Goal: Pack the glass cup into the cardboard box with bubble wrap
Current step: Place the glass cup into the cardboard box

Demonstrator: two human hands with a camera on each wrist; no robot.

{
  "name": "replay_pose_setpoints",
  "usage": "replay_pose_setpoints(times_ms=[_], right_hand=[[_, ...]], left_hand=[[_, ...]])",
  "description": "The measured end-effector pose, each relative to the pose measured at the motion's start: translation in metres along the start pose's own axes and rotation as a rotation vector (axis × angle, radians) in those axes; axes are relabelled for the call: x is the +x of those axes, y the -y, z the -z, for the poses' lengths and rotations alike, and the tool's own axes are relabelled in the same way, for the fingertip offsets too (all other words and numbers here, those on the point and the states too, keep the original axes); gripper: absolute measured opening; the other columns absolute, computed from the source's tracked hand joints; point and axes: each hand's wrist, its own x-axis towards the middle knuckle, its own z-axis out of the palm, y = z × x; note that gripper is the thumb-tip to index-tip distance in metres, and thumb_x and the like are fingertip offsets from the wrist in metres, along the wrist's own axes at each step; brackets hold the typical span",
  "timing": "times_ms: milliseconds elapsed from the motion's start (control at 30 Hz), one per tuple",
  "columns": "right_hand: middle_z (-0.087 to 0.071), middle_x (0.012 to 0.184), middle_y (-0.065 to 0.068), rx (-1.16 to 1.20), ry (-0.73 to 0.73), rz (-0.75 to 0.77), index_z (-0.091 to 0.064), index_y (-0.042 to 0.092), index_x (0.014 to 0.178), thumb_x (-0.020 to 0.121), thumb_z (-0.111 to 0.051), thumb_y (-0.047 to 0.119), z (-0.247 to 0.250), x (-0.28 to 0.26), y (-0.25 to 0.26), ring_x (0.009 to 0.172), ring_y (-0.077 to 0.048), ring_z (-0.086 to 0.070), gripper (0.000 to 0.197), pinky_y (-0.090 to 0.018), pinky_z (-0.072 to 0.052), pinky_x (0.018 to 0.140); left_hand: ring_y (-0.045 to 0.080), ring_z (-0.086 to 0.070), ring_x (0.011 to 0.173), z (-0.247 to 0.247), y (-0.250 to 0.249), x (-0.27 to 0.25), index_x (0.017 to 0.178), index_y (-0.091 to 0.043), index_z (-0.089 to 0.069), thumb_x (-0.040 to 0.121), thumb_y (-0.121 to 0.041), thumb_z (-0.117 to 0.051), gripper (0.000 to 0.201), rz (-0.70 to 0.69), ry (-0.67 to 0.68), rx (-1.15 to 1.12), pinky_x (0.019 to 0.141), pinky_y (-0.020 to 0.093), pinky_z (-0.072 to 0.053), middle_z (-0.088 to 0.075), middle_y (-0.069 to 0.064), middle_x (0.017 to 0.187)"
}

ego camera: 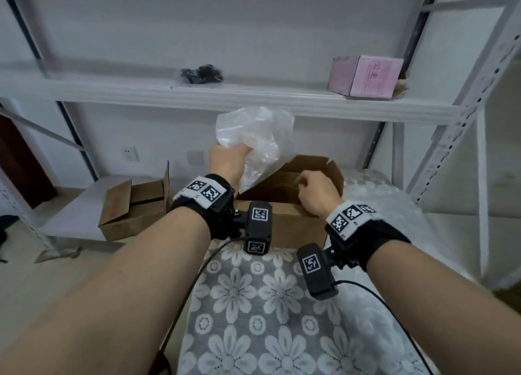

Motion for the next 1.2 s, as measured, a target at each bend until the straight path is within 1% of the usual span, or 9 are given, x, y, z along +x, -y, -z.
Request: replay_pose_setpoints(times_ms=[100, 233, 333, 433, 633, 767, 933, 1067, 1200], right_hand=[[-0.054, 0.132, -0.014, -0.090, 0.205, -0.015, -0.067, 0.012, 0.112, 0.089, -0.041, -0.007, -0.006, 0.012, -0.004, 0.117, -0.030, -0.055, 0.039, -0.035, -0.045, 0.097], [-0.063, 0.121, -0.010, -0.117, 0.266, -0.016, -0.072, 0.013, 0.102, 0.087, -0.048, -0.009, -0.007, 0.024, -0.004, 0.111, -0.026, -0.058, 0.036, -0.031, -0.048, 0.092], [-0.068, 0.110, -0.007, -0.153, 0.346, 0.005, -0.073, 0.012, 0.093, 0.087, -0.064, 0.007, -0.007, 0.029, -0.003, 0.101, -0.022, -0.061, 0.012, -0.025, -0.046, 0.079], [-0.066, 0.108, -0.006, -0.174, 0.352, 0.070, -0.072, 0.008, 0.099, 0.085, -0.069, 0.016, -0.002, 0.026, 0.000, 0.096, -0.019, -0.059, 0.016, -0.024, -0.043, 0.078], [-0.061, 0.098, -0.004, -0.097, 0.156, 0.124, -0.064, 0.012, 0.092, 0.086, -0.067, 0.020, 0.018, 0.009, -0.005, 0.096, -0.021, -0.058, 0.011, -0.029, -0.043, 0.078], [-0.054, 0.104, -0.005, 0.009, -0.110, 0.108, -0.063, 0.016, 0.101, 0.090, -0.062, 0.025, 0.029, -0.003, -0.005, 0.094, -0.020, -0.051, 0.015, -0.032, -0.043, 0.082], [-0.046, 0.107, -0.004, 0.243, -0.375, 0.111, -0.058, 0.013, 0.110, 0.094, -0.055, 0.025, 0.039, -0.009, -0.005, 0.088, -0.013, -0.043, 0.020, -0.022, -0.033, 0.081], [-0.052, 0.105, -0.001, 0.572, -0.438, 0.107, -0.057, 0.022, 0.097, 0.088, -0.061, 0.032, 0.034, -0.006, -0.008, 0.096, -0.019, -0.059, 0.014, -0.040, -0.052, 0.087], [-0.044, 0.103, 0.014, 0.790, -0.486, 0.177, -0.052, 0.039, 0.087, 0.084, -0.062, 0.037, 0.028, -0.015, -0.003, 0.105, -0.023, -0.058, 0.011, -0.046, -0.052, 0.089]], left_hand=[[0.019, -0.068, 0.092, 0.002, 0.014, 0.014, 0.109, -0.005, -0.066, 0.081, -0.009, -0.072, 0.029, -0.061, 0.026, 0.135, 0.084, 0.032, -0.056, -0.071, 0.007, 0.102], [0.011, -0.065, 0.084, 0.009, 0.025, 0.024, 0.106, -0.011, -0.063, 0.086, -0.009, -0.067, 0.020, -0.108, 0.079, 0.240, 0.070, 0.015, -0.053, -0.067, 0.000, 0.096], [0.017, -0.062, 0.089, 0.012, 0.027, 0.022, 0.086, -0.026, -0.052, 0.088, -0.001, -0.061, 0.027, -0.061, 0.064, 0.152, 0.083, 0.031, -0.054, -0.062, -0.005, 0.088], [0.022, -0.067, 0.094, 0.013, 0.026, 0.021, 0.088, -0.026, -0.052, 0.089, 0.003, -0.056, 0.030, 0.023, 0.091, 0.079, 0.083, 0.039, -0.056, -0.066, 0.004, 0.098], [0.035, -0.067, 0.096, 0.015, 0.021, 0.018, 0.099, -0.009, -0.060, 0.085, 0.006, -0.050, 0.022, 0.146, 0.147, 0.011, 0.085, 0.049, -0.055, -0.068, 0.018, 0.104], [0.030, -0.067, 0.095, 0.014, 0.022, 0.019, 0.108, -0.003, -0.058, 0.088, 0.001, -0.052, 0.021, 0.174, 0.182, 0.244, 0.080, 0.040, -0.056, -0.067, 0.015, 0.106], [0.037, -0.065, 0.100, 0.008, 0.023, 0.021, 0.115, 0.004, -0.060, 0.078, -0.004, -0.068, 0.039, 0.208, 0.202, 0.477, 0.089, 0.050, -0.053, -0.065, 0.020, 0.115], [0.037, -0.062, 0.108, -0.005, 0.018, 0.017, 0.113, 0.004, -0.059, 0.090, -0.005, -0.057, 0.025, 0.200, 0.222, 0.753, 0.095, 0.045, -0.051, -0.064, 0.021, 0.116], [0.036, -0.060, 0.111, -0.013, 0.028, 0.024, 0.116, 0.007, -0.057, 0.094, -0.007, -0.047, 0.027, 0.169, 0.272, 0.992, 0.091, 0.039, -0.049, -0.062, 0.023, 0.118]])
